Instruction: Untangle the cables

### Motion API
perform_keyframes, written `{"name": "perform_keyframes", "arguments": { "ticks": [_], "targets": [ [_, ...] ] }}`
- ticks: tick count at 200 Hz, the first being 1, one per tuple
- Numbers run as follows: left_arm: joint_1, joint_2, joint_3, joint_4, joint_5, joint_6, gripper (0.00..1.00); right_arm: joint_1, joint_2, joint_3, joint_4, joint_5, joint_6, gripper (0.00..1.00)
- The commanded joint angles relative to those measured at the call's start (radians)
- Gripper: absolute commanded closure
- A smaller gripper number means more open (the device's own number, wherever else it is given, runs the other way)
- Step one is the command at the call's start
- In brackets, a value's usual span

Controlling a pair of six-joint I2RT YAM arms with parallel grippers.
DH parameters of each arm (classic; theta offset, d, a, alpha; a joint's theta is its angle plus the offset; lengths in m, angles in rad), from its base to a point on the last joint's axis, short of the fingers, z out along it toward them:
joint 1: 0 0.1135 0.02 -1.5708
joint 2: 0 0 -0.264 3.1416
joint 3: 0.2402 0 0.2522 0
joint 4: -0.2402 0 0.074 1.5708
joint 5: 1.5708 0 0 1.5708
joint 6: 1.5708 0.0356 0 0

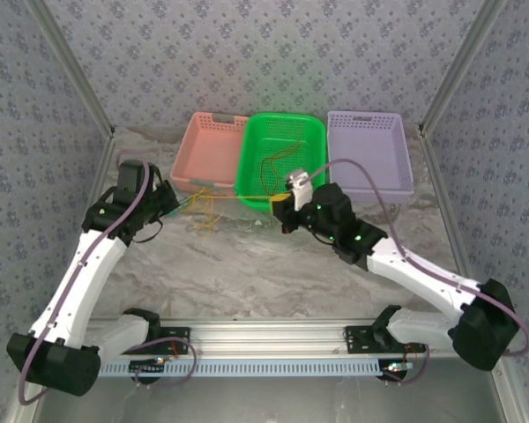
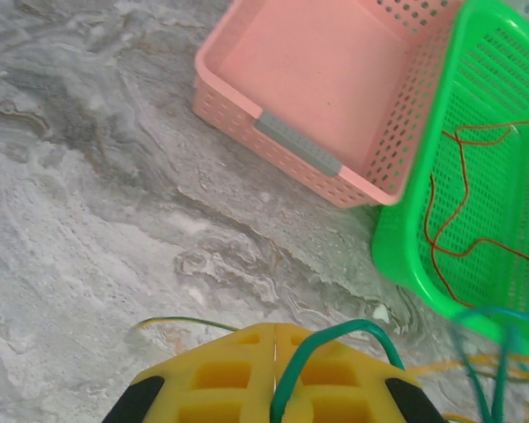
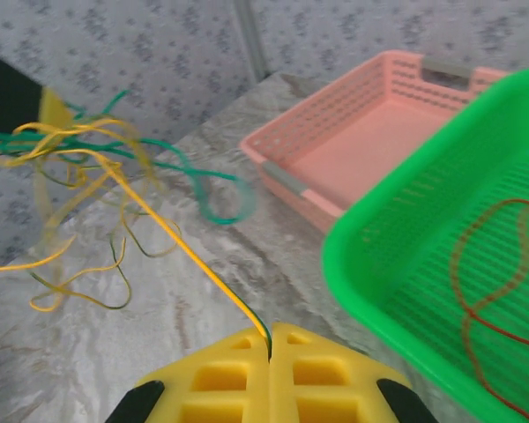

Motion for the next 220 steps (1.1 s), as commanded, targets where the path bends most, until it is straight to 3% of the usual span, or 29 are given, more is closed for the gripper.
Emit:
{"name": "perform_keyframes", "arguments": {
  "ticks": [1, 123, 180, 220],
  "targets": [
    [0.023, 0.013, -0.022, -0.022, -0.128, 0.023, 1.00, -0.087, -0.088, -0.002, -0.145, 0.030, -0.009, 1.00],
    [0.023, 0.066, -0.200, 0.077, -0.114, 0.011, 1.00, -0.230, -0.172, 0.245, -0.377, 0.116, 0.019, 1.00],
    [0.023, 0.163, -0.227, 0.061, -0.235, -0.012, 1.00, -0.275, -0.208, 0.320, -0.483, 0.136, -0.022, 1.00],
    [0.023, 0.200, -0.261, 0.120, -0.170, -0.024, 1.00, -0.302, -0.196, 0.411, -0.559, 0.119, -0.016, 1.00]
  ]
}}
